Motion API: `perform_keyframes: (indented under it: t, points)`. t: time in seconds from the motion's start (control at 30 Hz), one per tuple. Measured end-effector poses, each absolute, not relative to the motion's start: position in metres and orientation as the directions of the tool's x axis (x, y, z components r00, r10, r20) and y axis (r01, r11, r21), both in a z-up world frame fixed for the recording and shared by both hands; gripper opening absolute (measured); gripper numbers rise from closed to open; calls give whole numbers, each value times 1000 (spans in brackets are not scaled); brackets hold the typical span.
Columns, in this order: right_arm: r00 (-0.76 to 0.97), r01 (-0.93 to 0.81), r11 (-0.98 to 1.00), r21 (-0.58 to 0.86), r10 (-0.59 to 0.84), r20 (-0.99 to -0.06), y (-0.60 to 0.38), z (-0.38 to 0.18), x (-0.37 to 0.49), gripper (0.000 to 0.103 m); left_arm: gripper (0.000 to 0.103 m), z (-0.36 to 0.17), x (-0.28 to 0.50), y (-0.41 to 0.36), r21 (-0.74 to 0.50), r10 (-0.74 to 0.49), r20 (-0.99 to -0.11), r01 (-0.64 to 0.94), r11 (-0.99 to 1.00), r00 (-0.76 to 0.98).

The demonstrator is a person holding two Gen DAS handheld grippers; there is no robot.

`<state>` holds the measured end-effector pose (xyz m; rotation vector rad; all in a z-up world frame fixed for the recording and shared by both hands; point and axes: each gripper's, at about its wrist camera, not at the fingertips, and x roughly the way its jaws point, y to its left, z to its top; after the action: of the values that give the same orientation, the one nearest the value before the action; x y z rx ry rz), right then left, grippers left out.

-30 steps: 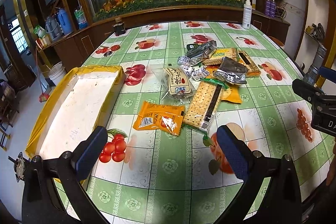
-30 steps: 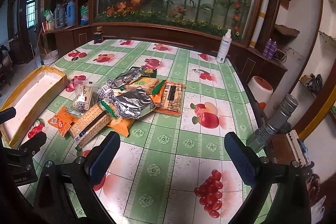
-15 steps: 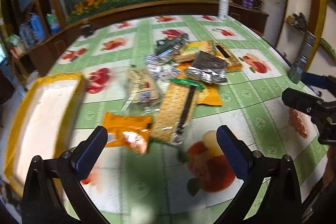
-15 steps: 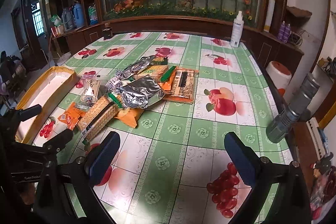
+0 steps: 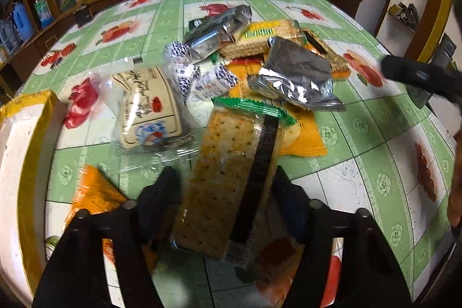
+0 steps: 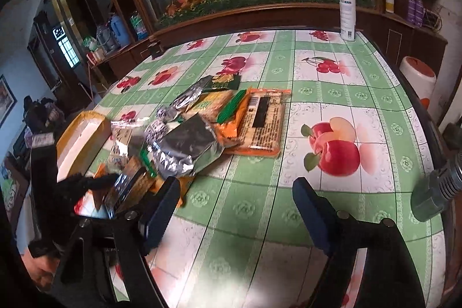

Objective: Organize snacks
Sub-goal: 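Grasp the green-topped cracker pack with the left tool while the right tool grasps the tan biscuit pack, then carry both packs into the white tray and open both tools to release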

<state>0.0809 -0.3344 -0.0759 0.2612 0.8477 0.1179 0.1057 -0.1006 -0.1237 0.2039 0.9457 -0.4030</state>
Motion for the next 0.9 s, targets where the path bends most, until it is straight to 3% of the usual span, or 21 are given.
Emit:
perform_keyframes:
  t: [0.03, 0.13, 0.3, 0.5, 0.57, 0.67, 0.77, 0.9]
  points:
    - [654, 29, 962, 273, 188, -733, -338, -79, 92, 73, 46, -124, 106, -100, -2, -244, -816, 420, 907, 524]
    - [640, 85, 956, 279, 162, -751, -345, -89, 121, 70, 44, -123, 109, -95, -24, -264, -817, 427, 904, 512]
    - [584, 116, 960, 256, 142, -799, -341, -113, 159, 70, 44, -121, 110, -86, -59, -285, -819, 422, 905, 498]
    - [566, 35, 969, 246, 184, -804, -309, -121, 173, 72, 44, -119, 111, -76, -117, -315, -823, 402, 908, 473]
    - [572, 56, 982, 178, 115, -812, -309, -121, 174, 68, 44, -119, 111, -75, -114, -312, -824, 400, 909, 473]
    - [573, 128, 972, 196, 89, -815, -330, -121, 169, 70, 44, -119, 111, -71, -125, -320, -823, 400, 908, 469]
    - [565, 95, 968, 232, 139, -813, -335, -119, 170, 72, 44, -119, 111, -74, -112, -312, -824, 403, 908, 473]
    - [563, 72, 986, 152, 86, -822, -321, -121, 182, 74, 44, -119, 111, -77, -112, -311, -823, 400, 909, 475]
